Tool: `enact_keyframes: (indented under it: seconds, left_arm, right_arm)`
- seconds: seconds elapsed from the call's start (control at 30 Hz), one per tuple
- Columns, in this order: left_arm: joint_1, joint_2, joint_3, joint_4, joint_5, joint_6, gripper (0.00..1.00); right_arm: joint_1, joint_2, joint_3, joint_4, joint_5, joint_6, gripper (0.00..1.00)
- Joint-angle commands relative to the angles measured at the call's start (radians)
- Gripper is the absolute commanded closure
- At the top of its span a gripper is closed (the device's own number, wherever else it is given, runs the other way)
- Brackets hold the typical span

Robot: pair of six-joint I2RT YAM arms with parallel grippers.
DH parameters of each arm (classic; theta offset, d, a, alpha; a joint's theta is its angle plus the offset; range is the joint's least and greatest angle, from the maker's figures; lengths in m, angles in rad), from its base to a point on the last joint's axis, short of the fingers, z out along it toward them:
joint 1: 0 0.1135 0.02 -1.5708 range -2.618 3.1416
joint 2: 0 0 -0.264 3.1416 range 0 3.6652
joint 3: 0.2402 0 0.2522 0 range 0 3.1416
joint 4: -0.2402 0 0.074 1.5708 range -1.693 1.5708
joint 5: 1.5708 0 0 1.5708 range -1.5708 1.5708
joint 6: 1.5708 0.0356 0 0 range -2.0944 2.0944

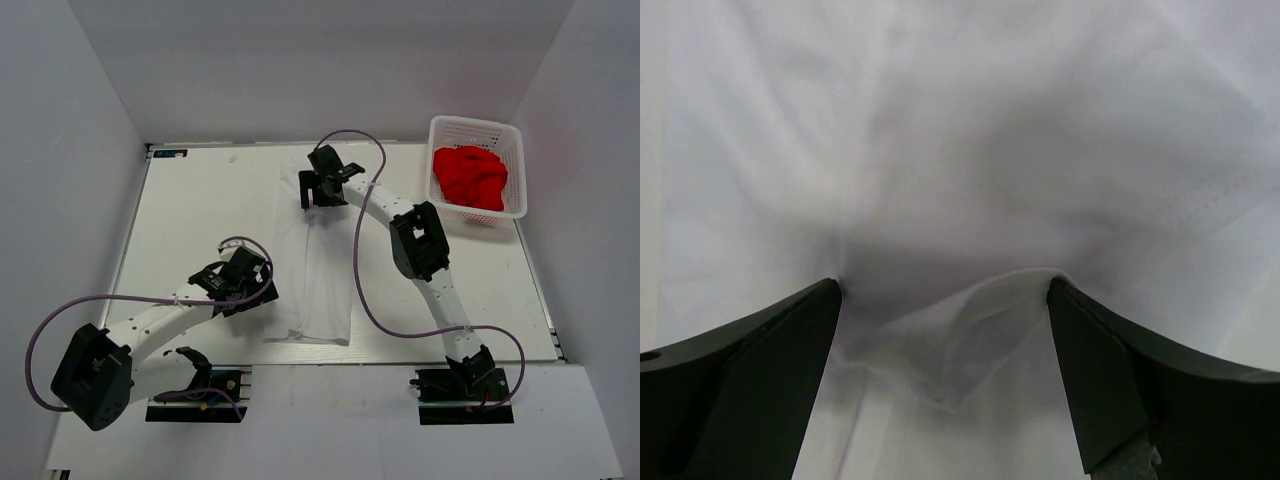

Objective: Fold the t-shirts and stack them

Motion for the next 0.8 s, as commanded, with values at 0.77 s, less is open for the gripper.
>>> enact_keyframes:
  seconds: [0.77]
  left_arm:
    - [-0.024, 0.01, -0.127, 0.099, 0.244, 0.062, 0.15]
  right_arm:
    - [0.041, -0.887, -1.005, 0.268, -0.253, 0.066, 0.1]
